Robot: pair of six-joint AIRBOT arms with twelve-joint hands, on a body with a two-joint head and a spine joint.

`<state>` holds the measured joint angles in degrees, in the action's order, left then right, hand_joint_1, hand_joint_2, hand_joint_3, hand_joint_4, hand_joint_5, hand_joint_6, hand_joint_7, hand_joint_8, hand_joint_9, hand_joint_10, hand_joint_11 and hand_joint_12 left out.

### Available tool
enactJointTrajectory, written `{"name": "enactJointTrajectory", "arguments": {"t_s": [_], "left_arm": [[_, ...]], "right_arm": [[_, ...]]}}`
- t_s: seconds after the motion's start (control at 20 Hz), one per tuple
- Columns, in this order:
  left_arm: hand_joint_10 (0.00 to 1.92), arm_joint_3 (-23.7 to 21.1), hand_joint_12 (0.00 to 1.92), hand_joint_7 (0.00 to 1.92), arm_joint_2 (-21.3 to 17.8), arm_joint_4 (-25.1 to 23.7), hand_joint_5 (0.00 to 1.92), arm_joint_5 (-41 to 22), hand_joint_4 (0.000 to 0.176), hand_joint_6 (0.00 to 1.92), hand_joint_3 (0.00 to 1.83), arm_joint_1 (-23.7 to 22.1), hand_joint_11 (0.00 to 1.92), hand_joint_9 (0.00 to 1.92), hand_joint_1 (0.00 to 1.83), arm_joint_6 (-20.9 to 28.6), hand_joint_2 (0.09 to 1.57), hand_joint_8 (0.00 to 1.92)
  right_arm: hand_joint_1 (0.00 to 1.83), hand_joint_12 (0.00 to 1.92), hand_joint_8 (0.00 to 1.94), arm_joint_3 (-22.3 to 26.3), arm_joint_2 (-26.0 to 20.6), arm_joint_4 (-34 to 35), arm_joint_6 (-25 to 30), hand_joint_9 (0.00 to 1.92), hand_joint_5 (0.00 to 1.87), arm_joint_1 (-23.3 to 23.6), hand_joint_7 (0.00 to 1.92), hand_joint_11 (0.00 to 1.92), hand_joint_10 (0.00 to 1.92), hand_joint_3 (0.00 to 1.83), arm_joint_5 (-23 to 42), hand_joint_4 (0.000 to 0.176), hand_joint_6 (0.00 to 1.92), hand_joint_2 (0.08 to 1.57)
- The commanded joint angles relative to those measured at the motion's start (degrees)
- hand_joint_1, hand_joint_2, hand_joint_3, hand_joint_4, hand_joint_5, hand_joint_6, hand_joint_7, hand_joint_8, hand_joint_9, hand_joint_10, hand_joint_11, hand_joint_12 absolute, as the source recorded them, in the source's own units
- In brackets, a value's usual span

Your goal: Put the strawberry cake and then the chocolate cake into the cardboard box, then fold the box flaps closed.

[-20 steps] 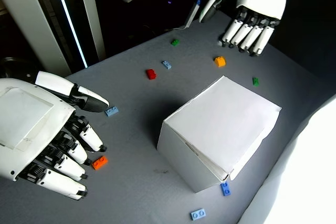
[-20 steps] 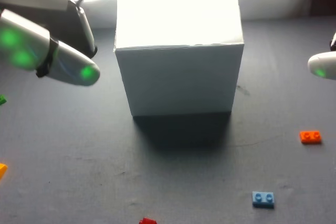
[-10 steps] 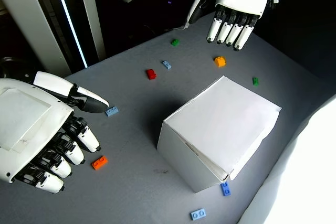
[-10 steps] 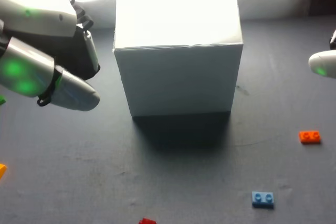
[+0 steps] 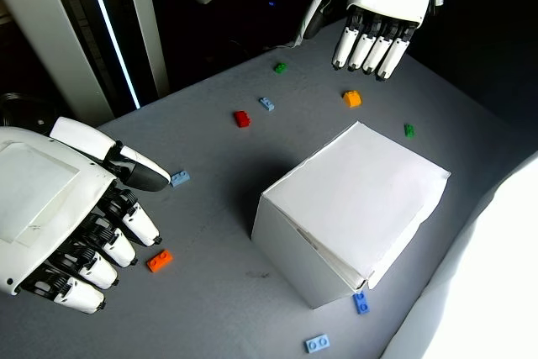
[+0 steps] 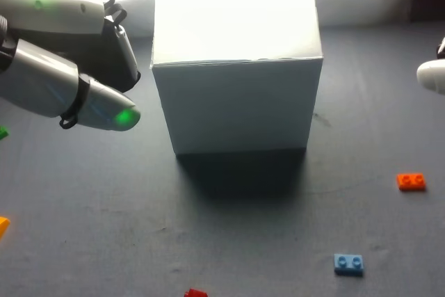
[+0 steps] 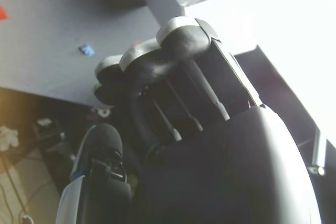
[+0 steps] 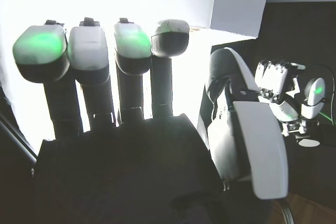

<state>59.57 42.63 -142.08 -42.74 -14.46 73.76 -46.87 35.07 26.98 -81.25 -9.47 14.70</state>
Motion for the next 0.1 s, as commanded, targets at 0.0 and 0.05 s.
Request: {"name": "enactJointTrajectory", "arguments": {"t_s": [0.0, 0.05], "left_arm": [[1.81, -0.1, 1.92, 1.15, -0.6, 2.5, 0.98, 3.7, 0.000, 1.58, 0.00, -0.4, 0.93, 1.11, 0.06, 0.0, 1.35, 1.54], [1.80, 0.0, 1.92, 1.15, -0.6, 2.5, 0.99, 3.7, 0.000, 1.58, 0.00, -0.4, 0.92, 1.10, 0.04, 0.0, 1.36, 1.52]], "right_arm": [[0.06, 1.92, 1.77, -0.2, -0.8, -0.3, -0.7, 1.27, 1.06, 0.7, 1.26, 1.15, 1.92, 0.02, 6.9, 0.000, 1.68, 1.36], [0.08, 1.92, 1.77, -0.2, -0.8, -0.3, -1.3, 1.26, 1.06, 0.7, 1.26, 1.15, 1.92, 0.02, 6.8, 0.000, 1.67, 1.37]]}}
